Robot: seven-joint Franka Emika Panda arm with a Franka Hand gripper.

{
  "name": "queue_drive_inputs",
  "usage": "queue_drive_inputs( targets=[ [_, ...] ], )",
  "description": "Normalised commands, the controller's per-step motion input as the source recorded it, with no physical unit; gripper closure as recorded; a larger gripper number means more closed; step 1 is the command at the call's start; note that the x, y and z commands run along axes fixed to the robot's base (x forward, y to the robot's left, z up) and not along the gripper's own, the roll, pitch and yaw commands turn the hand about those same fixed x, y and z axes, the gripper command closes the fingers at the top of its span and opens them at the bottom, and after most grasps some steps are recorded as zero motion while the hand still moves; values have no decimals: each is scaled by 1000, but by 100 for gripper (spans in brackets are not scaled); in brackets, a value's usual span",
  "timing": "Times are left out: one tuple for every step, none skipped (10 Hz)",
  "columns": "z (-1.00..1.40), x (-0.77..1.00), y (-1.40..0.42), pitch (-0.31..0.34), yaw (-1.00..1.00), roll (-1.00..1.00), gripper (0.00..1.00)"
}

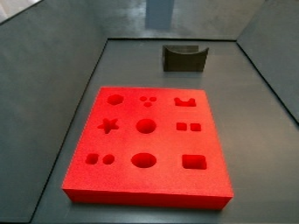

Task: Pick up the arch object. Move up. Place the arch object on the fixture. Regrasp the arch object. Rotate the arch object. Move to above the board. Insert the arch object.
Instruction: Insert the arch object.

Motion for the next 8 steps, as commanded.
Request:
queue_drive_inputs(
  targets=[
    [-1000,300,217,0,0,-31,100],
    [-1000,37,49,-76,66,80,100],
    [-906,0,0,-109,209,133,100],
    [-806,40,-63,-119,354,183,100],
    [-857,214,-191,-101,377,164,100],
    [-854,337,-303,-124,331,120,100],
    [-837,534,-386,-210,137,0,100],
    [-834,574,-229,-213,94,0,100]
  ],
)
